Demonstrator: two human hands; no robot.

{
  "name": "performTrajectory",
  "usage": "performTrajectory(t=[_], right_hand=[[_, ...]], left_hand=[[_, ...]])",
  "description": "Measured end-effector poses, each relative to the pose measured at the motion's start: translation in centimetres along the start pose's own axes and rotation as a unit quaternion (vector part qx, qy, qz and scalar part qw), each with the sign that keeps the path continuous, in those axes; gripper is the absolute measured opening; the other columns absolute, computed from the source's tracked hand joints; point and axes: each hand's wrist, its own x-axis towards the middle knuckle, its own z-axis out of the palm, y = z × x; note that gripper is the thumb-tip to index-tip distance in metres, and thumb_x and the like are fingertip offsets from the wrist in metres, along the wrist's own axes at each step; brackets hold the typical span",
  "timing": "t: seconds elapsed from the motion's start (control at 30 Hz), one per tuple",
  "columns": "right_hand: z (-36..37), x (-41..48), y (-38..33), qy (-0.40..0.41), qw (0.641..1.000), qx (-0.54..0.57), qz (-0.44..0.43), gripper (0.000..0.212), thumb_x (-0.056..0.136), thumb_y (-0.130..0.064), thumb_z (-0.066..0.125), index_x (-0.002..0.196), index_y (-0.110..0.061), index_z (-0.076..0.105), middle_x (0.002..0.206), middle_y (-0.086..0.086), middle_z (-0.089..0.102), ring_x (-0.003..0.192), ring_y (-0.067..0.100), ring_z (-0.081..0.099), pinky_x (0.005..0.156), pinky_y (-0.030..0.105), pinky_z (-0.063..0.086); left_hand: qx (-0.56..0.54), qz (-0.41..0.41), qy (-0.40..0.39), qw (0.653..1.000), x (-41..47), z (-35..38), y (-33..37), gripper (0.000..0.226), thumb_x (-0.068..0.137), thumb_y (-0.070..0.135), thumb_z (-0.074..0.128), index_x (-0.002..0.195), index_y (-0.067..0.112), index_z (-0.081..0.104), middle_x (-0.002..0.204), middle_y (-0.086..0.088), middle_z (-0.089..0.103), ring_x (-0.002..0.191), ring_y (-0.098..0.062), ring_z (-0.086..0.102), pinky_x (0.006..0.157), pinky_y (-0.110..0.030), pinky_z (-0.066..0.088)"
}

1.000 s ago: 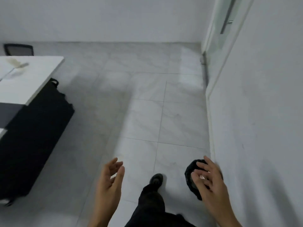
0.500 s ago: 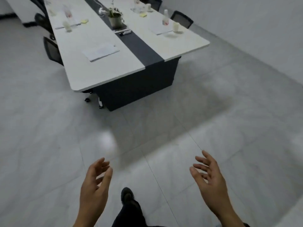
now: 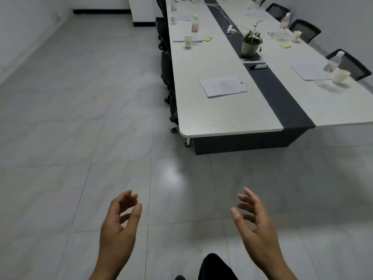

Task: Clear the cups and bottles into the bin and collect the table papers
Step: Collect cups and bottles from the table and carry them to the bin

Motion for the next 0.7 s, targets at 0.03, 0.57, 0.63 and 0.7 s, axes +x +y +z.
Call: performTrajectory(t=[0.03,0.57,0.63,0.7], right_hand=[[1.1,2.0,-0.2,-0.001,1.0,0.0,-0.002,0.064,0.084,-0.045,0.063,0.143,-0.041,0.041,0.125,-0.026,0.057,0.115,-0.002,0.057,0.088,0.024,0.05],[21.2,42.8,-12.6,-0.06,0.997,0.045,-0.015,0.056,0.089,-0.026,0.071,0.139,-0.036,0.047,0.124,-0.02,0.061,0.111,-0.001,0.061,0.085,0.019,0.05],[24.0,47.5,-15.0,-0.077,0.996,0.028,-0.03,0.057,0.09,-0.026,0.071,0.141,-0.035,0.047,0.124,-0.02,0.061,0.111,0.0,0.061,0.083,0.014,0.051],[27.2,52.1,-16.5,-0.089,0.995,0.016,-0.035,0.057,0.09,-0.025,0.071,0.14,-0.036,0.047,0.124,-0.02,0.062,0.111,0.0,0.061,0.084,0.013,0.05]], left_hand=[[-0.001,-0.001,0.006,1.0,2.1,0.0,-0.1,0.034,0.093,0.013,0.063,0.125,0.025,0.058,0.113,0.007,0.069,0.108,-0.004,0.064,0.088,-0.029,0.05],[0.002,-0.028,0.11,0.993,42.2,-1.1,4.8,0.034,0.094,0.012,0.063,0.114,0.04,0.059,0.11,0.014,0.07,0.105,-0.002,0.064,0.088,-0.028,0.047],[-0.006,-0.031,0.118,0.992,46.8,-1.4,5.2,0.035,0.093,0.013,0.063,0.115,0.039,0.059,0.112,0.014,0.069,0.106,-0.001,0.064,0.088,-0.027,0.047],[-0.01,-0.04,0.121,0.992,51.6,-1.4,4.5,0.035,0.093,0.015,0.064,0.117,0.039,0.058,0.114,0.016,0.068,0.107,0.0,0.063,0.088,-0.027,0.047]])
